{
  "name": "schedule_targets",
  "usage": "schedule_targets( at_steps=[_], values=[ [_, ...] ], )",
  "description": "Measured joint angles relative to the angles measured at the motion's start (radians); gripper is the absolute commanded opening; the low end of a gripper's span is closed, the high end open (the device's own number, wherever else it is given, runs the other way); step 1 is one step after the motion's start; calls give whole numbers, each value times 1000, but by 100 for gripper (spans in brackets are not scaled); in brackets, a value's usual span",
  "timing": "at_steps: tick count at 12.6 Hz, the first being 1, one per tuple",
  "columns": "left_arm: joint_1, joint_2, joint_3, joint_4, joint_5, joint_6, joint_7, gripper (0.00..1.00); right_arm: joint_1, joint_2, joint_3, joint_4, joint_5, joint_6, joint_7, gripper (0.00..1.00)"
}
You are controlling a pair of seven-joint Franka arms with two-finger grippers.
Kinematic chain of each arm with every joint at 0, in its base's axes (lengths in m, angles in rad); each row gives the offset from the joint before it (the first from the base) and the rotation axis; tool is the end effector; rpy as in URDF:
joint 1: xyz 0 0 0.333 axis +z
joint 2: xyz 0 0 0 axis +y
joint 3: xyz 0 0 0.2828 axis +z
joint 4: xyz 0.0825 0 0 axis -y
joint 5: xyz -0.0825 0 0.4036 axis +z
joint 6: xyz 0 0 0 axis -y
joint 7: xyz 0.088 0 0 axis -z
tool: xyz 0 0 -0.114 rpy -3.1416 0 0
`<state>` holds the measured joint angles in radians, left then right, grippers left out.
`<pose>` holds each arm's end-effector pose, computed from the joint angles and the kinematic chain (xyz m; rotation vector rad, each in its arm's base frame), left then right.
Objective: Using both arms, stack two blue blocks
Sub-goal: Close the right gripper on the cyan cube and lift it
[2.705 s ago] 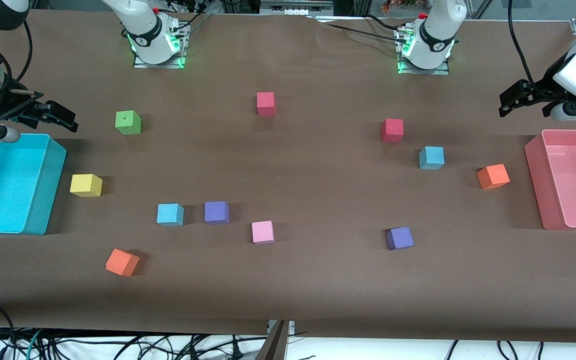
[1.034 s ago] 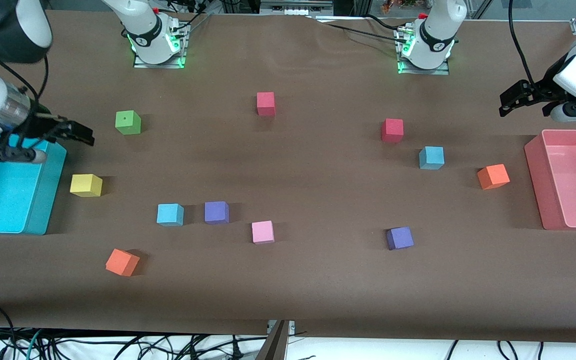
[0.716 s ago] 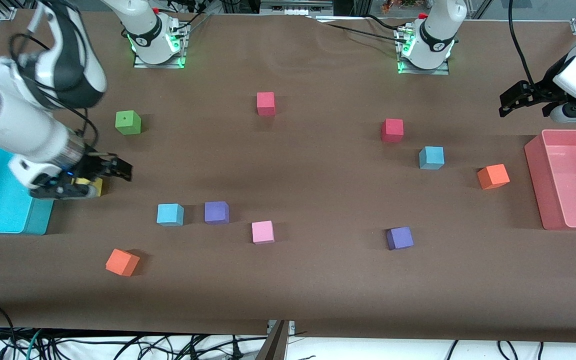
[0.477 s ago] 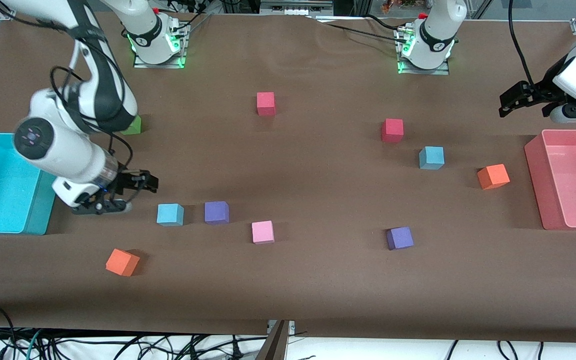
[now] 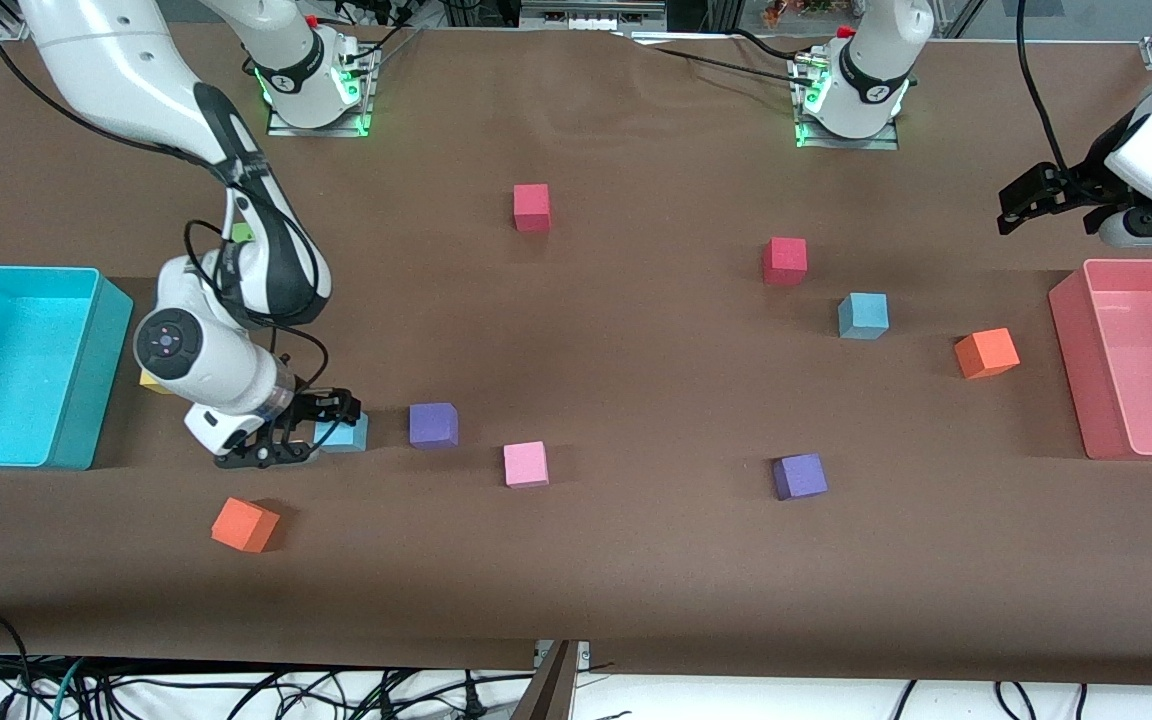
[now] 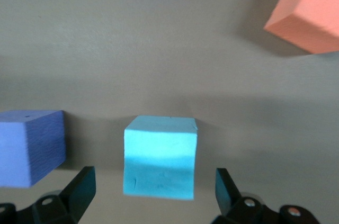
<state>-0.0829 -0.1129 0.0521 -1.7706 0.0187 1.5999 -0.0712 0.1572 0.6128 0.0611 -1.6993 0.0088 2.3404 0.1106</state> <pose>0.5405 -0.0135 0.5515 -3.1240 -0.0606 0.0894 0.6594 0.1438 0.1944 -3.0927 -0.1394 -0.0343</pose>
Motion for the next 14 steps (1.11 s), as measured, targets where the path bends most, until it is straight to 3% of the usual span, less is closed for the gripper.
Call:
schedule_targets(
  at_steps=[2,3,4,5,6,10,14],
  values=[
    [0,0,0,0,0,-1,0,100,4,36,0,0,-6,21,-3,99],
    [0,0,0,0,0,-1,0,100,5,50,0,-1,-19,42,-5,93],
    [0,0,0,0,0,-1,0,100,5,62,0,-5,-38,74,-5,59],
    [0,0,0,0,0,-1,0,100,5,71,0,-10,-49,104,-5,38],
    [0,1,0,0,0,-2,0,100,5,76,0,-14,-54,118,-5,27],
    [0,5,2,0,0,-2,0,100,6,64,0,-5,-59,81,-7,26],
    [0,5,2,0,0,-3,0,100,21,-99,37,20,-57,-225,37,26]
  ],
)
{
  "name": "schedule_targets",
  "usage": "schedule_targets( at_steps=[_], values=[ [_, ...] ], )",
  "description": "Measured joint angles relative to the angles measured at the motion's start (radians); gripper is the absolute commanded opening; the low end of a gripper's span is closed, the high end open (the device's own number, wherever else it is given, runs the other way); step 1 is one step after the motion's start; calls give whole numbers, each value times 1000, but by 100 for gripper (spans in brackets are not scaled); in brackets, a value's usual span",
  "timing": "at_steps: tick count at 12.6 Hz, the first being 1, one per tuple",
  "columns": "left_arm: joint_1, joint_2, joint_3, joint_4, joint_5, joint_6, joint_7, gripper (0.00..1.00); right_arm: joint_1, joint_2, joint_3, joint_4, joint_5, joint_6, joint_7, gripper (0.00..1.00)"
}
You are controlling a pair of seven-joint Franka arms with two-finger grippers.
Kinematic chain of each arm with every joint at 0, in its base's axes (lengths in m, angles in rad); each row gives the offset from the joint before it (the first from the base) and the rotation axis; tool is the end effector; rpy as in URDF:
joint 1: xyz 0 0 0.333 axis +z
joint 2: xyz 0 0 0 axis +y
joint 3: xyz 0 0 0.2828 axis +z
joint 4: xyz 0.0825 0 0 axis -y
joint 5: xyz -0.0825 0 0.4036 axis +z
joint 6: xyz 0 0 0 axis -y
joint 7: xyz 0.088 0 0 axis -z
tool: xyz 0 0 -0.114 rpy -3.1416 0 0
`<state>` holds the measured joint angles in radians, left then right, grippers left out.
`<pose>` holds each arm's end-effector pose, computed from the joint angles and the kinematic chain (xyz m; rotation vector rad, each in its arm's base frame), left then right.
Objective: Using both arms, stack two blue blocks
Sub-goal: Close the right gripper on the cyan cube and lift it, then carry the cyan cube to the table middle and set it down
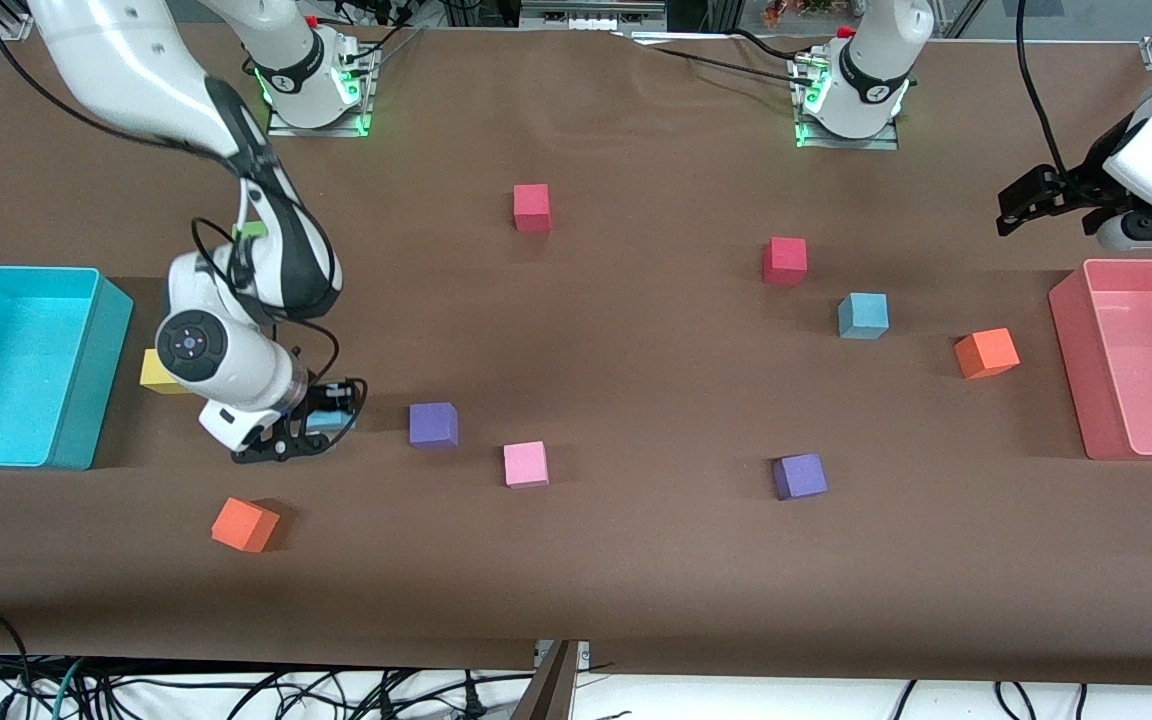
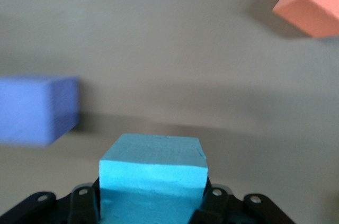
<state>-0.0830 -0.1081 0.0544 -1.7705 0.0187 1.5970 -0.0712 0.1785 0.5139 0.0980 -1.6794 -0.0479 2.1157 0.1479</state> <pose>0.5412 -0.0123 0.5487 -3.1232 -0.0640 0.1013 0.6425 0.1751 0.2513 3.1239 0.2256 -0.1174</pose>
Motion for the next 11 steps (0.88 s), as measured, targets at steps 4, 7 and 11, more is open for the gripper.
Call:
schedule_targets(
  at_steps=[4,7,11],
  values=[
    [0,1,1,0,0,-1,0,100,79,-62,156,-14,-1,-86,326,26],
    [0,1,1,0,0,-1,0,100,252,19,162,-26,-48,51,563,26],
    [0,1,1,0,0,-1,0,100,309,144,160,-29,-124,204,622,26]
  ],
)
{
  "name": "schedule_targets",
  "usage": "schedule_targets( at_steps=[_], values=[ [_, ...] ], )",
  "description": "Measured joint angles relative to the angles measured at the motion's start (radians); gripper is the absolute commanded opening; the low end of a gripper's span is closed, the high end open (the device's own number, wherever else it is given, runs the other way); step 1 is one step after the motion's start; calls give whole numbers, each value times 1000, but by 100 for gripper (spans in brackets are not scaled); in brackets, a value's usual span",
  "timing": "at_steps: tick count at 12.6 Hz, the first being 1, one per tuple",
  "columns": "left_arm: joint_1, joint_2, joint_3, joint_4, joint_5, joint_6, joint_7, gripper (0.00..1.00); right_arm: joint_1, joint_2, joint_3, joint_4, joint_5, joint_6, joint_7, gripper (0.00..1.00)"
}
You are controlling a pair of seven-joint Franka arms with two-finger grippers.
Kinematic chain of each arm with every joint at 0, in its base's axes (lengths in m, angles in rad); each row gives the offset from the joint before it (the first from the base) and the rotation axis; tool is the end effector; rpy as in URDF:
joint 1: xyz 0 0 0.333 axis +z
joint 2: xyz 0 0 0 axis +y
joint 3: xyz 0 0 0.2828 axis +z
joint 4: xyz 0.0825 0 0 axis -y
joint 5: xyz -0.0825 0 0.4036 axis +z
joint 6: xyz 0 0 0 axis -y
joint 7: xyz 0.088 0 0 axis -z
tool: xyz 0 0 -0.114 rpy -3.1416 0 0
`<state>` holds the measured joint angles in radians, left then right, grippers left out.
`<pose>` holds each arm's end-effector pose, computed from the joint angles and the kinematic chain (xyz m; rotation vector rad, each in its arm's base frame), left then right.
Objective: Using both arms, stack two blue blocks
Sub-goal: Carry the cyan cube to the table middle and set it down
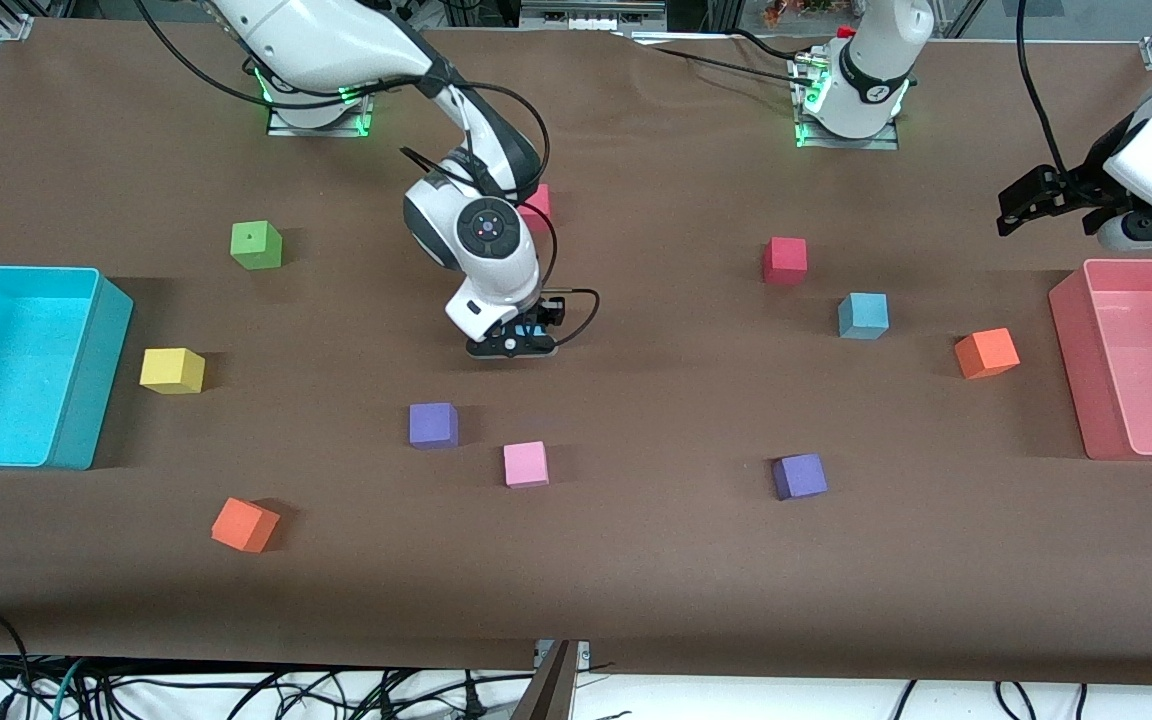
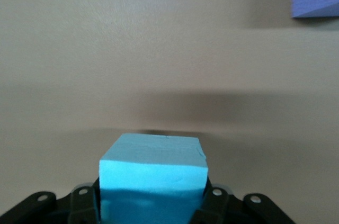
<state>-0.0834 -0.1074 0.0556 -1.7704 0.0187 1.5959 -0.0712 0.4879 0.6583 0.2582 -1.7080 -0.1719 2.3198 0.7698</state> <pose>0.5413 -0.0119 0.5483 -3.1232 -0.0653 0.1040 0.4976 0.4421 0.1702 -3.1299 -0.0703 0.0582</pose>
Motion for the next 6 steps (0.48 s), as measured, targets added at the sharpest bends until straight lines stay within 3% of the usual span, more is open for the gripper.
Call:
schedule_targets(
  at_steps=[2,4,5,6],
  values=[
    [0,0,0,0,0,0,0,100,0,29,-1,0,-23,35,0,31],
    [0,2,0,-2,0,-4,0,100,0,41,-1,0,-27,53,0,50],
    [0,9,-1,-8,0,-7,0,100,0,42,-1,0,-28,54,0,51],
    [0,24,-1,-12,0,-7,0,100,0,42,-1,0,-29,54,0,72]
  ],
)
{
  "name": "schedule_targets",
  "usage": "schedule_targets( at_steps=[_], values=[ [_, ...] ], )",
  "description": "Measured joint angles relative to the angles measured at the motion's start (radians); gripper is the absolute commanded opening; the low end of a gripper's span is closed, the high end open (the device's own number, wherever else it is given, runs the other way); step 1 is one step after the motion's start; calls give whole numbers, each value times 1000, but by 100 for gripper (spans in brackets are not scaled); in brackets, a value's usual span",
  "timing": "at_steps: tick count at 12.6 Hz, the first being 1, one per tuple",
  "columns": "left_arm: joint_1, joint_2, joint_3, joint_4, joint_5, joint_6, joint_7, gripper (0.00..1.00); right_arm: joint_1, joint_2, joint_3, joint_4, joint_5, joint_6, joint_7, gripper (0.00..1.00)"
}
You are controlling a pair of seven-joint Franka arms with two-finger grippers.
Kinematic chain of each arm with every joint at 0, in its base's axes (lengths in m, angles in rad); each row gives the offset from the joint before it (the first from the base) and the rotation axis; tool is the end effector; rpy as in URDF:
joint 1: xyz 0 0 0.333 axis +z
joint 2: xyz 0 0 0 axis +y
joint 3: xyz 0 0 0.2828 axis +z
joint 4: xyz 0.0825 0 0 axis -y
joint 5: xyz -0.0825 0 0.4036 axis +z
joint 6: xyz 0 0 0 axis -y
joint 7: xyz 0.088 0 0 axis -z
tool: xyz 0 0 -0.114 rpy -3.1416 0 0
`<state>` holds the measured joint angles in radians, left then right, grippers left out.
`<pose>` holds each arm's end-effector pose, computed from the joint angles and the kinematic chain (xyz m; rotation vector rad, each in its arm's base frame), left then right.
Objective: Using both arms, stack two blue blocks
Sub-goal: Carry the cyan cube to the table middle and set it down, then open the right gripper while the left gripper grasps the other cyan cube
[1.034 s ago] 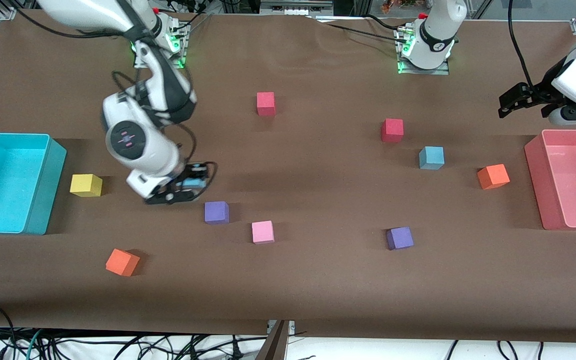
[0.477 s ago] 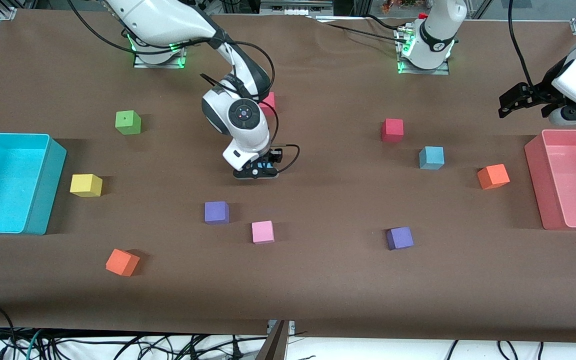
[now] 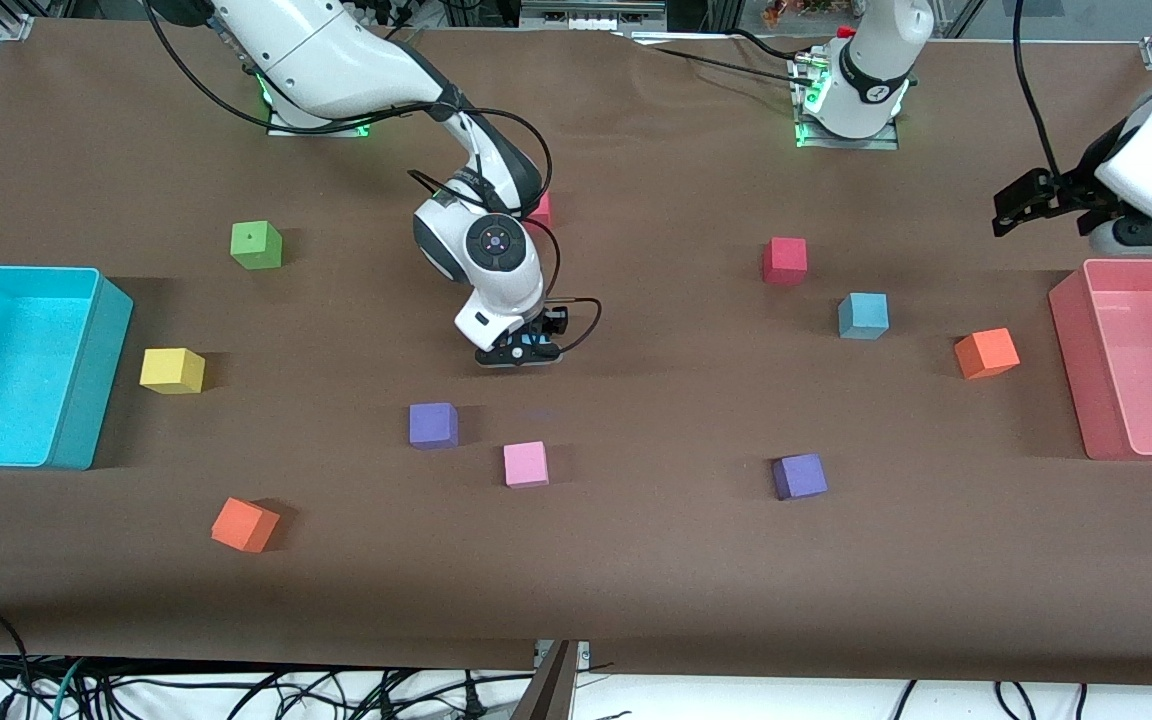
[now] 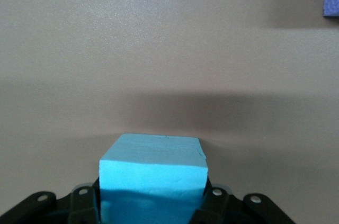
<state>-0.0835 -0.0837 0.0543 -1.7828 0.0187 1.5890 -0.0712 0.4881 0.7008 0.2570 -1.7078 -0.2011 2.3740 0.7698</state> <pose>0.5442 -0.0130 0.5288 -3.1167 -0.0626 0.1706 0.4963 0.4423 0.1473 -3.1245 -0.0991 0.0341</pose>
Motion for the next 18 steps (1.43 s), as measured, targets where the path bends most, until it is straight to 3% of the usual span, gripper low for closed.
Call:
schedule_targets(
  at_steps=[1,5,10,13,16,18],
  values=[
    [0,17,0,-1,0,0,0,100,1,0,0,0,0,0,0,99],
    [0,85,0,-62,0,43,0,100,1,-1,4,3,-1,2,-1,100],
    [0,136,-2,-350,-33,383,0,100,-2,-17,18,24,-1,3,-6,100],
    [0,137,-6,-478,-37,517,0,100,-23,-137,19,41,-2,-144,-77,100],
    [0,175,-16,-521,-38,607,0,100,-112,-301,50,36,14,-376,-261,100],
    [0,226,-21,-526,-38,663,0,100,-182,-407,62,-22,144,-437,-445,100]
  ],
)
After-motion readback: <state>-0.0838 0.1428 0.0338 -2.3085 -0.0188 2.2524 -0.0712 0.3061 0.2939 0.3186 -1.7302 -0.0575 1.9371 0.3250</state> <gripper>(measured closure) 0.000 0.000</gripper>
